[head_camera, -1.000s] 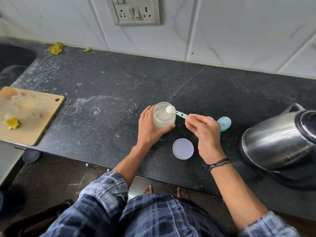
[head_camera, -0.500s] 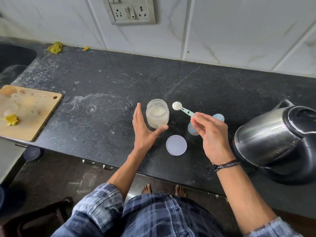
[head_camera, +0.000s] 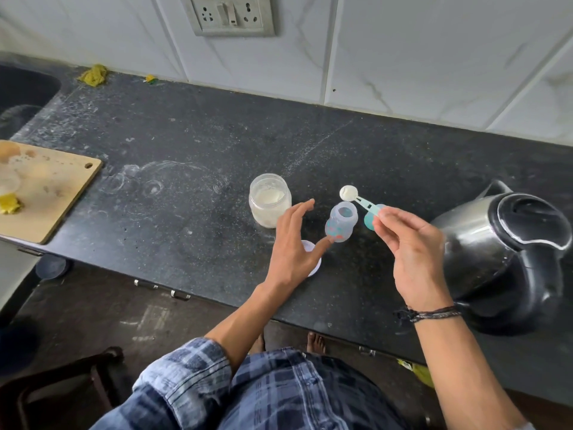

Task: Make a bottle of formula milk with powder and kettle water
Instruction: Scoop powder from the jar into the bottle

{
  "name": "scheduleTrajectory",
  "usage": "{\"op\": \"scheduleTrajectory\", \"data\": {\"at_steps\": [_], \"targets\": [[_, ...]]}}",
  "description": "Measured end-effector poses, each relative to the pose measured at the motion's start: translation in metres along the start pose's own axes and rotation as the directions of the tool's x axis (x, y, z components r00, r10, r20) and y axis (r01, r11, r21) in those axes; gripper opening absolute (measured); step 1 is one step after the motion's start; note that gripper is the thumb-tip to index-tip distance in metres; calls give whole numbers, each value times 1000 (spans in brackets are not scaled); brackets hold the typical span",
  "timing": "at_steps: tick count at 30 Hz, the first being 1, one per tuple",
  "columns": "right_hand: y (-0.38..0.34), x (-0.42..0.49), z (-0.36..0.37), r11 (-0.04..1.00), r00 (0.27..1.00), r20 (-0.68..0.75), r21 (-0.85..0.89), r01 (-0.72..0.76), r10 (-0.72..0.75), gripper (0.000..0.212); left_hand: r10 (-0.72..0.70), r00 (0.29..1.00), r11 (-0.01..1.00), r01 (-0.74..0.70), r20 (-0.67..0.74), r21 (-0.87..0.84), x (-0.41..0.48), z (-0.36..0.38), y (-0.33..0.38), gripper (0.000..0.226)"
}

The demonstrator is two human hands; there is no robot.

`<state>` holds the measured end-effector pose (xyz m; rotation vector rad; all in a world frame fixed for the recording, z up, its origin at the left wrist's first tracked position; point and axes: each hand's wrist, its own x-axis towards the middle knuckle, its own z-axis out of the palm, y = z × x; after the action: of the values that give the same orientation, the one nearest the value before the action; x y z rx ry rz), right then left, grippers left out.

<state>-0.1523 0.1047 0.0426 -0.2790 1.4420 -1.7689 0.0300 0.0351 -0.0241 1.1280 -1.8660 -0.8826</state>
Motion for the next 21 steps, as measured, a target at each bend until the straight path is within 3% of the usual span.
{"op": "scheduleTrajectory", "data": {"at_steps": [8, 14, 21], "targets": [[7, 4, -15, 973, 989, -7, -180, 145, -149, 15, -182, 965, 979, 196, 191, -58, 26, 22, 7, 96], [11, 6, -13, 881, 956, 15, -386, 275, -292, 16, -169, 956, 983, 182, 240, -33, 37, 29, 9, 83], [16, 3, -14, 743, 905, 107, -536, 401, -412, 23, -101, 975, 994, 105, 198, -11, 40, 31, 8, 61]]}}
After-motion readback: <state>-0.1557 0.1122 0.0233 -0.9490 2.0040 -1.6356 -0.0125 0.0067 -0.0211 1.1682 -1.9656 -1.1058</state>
